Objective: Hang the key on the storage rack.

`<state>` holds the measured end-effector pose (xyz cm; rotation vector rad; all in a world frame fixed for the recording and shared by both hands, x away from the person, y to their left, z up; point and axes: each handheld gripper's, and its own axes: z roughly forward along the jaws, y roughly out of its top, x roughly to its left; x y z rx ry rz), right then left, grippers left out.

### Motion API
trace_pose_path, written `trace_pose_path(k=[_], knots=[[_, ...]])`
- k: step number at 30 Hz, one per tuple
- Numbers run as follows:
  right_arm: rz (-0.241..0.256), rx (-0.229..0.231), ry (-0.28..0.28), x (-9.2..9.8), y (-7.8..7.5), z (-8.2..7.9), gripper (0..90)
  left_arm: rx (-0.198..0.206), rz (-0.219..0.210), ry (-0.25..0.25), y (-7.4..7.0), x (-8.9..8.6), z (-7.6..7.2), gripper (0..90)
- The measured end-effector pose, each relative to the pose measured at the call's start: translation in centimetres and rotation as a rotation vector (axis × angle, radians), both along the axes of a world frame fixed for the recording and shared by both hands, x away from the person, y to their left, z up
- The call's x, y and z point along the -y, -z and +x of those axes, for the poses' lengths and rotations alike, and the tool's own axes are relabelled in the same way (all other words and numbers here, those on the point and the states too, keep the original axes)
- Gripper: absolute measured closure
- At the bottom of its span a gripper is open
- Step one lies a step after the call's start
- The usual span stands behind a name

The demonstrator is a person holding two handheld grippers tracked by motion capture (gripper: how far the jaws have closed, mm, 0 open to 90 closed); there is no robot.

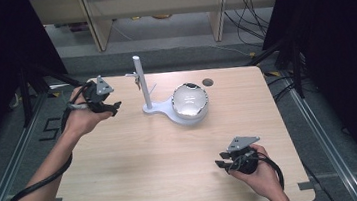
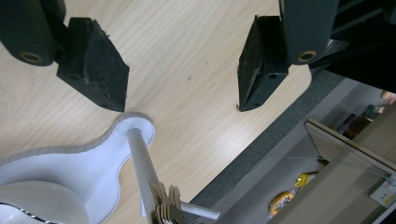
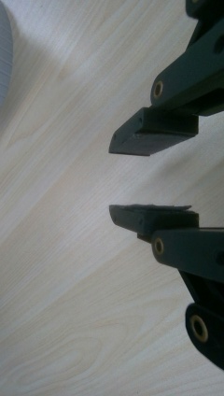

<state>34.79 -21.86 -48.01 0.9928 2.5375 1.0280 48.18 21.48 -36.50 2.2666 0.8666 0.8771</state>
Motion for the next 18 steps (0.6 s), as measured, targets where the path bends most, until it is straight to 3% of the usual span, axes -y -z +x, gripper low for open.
trace_pose_path(k=[6, 9, 15, 18], knots=[[0.004, 0.029, -0.002, 0.1, 0.1, 0.1, 64.0, 0.007, -0.041, -0.007, 1.2, -0.8, -1.8, 32.7], [-0.007, 0.011, -0.005, 0.1, 0.0, 0.1, 63.8, 0.000, -0.058, -0.006, 2.2, -1.2, -2.8, 32.9], [0.002, 0.023, -0.005, 0.1, 0.2, 0.1, 63.7, 0.007, -0.114, 0.006, 4.7, -1.8, -4.9, 32.5], [-0.005, 0.000, -0.005, 0.1, 0.1, 0.0, 63.6, 0.001, -0.130, 0.000, 6.1, -2.1, -6.1, 32.0]])
